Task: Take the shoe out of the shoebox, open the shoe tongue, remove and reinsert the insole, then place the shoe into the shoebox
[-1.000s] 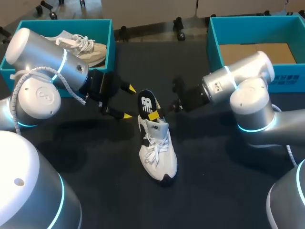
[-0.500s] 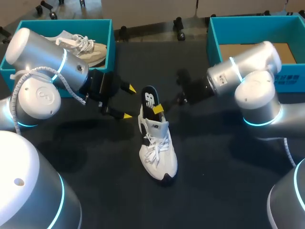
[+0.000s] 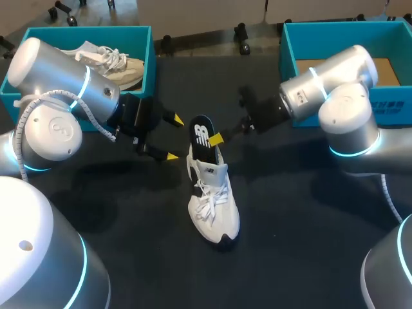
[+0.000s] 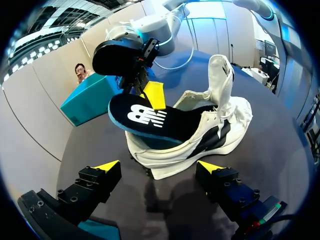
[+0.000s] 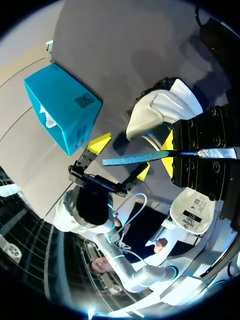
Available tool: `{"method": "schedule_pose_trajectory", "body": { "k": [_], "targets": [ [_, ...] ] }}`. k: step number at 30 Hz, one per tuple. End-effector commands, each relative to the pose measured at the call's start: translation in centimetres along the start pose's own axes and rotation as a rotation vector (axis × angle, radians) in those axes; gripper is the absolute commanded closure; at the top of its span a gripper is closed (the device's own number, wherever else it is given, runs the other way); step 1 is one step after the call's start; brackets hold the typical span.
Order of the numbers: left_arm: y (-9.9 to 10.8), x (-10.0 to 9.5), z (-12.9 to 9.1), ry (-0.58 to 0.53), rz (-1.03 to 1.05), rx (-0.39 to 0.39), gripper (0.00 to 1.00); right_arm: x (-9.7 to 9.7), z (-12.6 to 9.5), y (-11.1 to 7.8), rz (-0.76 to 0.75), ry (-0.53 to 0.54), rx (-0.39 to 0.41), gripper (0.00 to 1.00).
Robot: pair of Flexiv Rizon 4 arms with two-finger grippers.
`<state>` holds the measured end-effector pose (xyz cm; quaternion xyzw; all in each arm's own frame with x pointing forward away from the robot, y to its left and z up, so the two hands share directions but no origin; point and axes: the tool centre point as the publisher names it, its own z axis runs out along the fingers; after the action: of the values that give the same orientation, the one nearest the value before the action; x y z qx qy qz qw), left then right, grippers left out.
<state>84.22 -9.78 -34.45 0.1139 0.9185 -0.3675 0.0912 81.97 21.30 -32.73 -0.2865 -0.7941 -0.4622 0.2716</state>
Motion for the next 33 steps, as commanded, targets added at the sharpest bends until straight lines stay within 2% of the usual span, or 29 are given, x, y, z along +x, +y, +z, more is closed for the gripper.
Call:
{"method": "schedule_pose_trajectory", "body": {
  "k": [1, 15, 20, 24, 27, 33],
  "targets": [
    [-0.1, 0.0, 0.1, 0.0, 0.0, -0.004, 0.0, -0.8, 0.9, -0.3, 0.009, 0.047, -0.002, 1.0],
    [-0.1, 0.0, 0.1, 0.0, 0.0, -0.004, 0.0, 0.3, 2.9, -2.4, 0.093, 0.119, 0.057, 1.0],
    [-0.1, 0.0, 0.1, 0.0, 0.0, -0.004, 0.0, 0.6, 2.9, -3.0, 0.109, 0.098, 0.052, 1.0],
    [-0.1, 0.0, 0.1, 0.0, 0.0, -0.004, 0.0, 1.1, 2.2, -2.7, 0.097, 0.056, 0.044, 1.0],
    [-0.1, 0.0, 0.1, 0.0, 0.0, -0.004, 0.0, 1.2, 2.0, -2.3, 0.087, 0.039, 0.045, 0.84],
    [-0.1, 0.0, 0.1, 0.0, 0.0, -0.004, 0.0, 1.2, 2.1, -1.4, 0.068, 0.029, 0.049, 0.77]
  ]
}}
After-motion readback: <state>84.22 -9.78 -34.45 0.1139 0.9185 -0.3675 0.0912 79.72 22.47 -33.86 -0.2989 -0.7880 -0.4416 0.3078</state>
